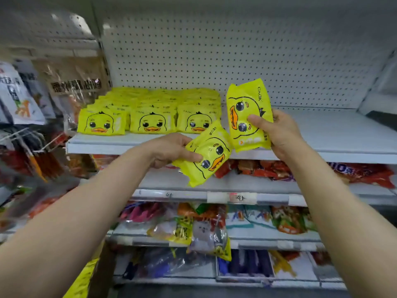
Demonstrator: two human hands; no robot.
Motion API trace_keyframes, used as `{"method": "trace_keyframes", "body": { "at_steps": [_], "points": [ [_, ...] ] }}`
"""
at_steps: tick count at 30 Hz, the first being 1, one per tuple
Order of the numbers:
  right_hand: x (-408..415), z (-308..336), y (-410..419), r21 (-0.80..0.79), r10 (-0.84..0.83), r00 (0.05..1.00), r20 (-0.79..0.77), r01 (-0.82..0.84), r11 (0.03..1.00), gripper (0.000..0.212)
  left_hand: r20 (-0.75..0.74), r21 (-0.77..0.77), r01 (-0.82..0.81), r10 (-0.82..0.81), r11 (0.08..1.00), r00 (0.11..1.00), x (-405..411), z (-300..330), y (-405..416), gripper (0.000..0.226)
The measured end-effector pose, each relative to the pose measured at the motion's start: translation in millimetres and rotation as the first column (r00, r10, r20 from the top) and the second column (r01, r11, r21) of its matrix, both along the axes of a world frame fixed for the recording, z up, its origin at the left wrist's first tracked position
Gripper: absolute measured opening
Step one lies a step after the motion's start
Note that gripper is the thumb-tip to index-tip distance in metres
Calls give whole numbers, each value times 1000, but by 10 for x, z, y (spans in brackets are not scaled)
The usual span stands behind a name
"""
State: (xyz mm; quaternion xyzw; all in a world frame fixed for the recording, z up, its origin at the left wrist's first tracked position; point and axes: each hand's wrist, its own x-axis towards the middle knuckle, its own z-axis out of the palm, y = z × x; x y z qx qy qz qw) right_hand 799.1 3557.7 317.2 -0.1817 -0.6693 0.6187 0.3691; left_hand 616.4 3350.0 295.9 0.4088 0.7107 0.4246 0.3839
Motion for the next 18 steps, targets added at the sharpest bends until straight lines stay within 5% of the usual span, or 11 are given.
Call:
{"method": "trace_keyframes", "body": {
  "at_steps": [9, 14, 18],
  "points": [
    [-310, 277, 1145, 12, -43, 999, -28, 43, 999, 17, -134, -50, 118, -124, 992, 983, -427, 446, 1498, 28],
    [-538, 328, 1717, 44, -125, 992, -22, 126, 991, 29, -234, -167, 178, -215, 970, 948, -770, 649, 2218, 49],
    [-587, 337, 2121, 52, -167, 985, -33, 169, 984, 25, -296, -211, 154, -213, 965, 931, -886, 755, 2721, 39]
  ]
}}
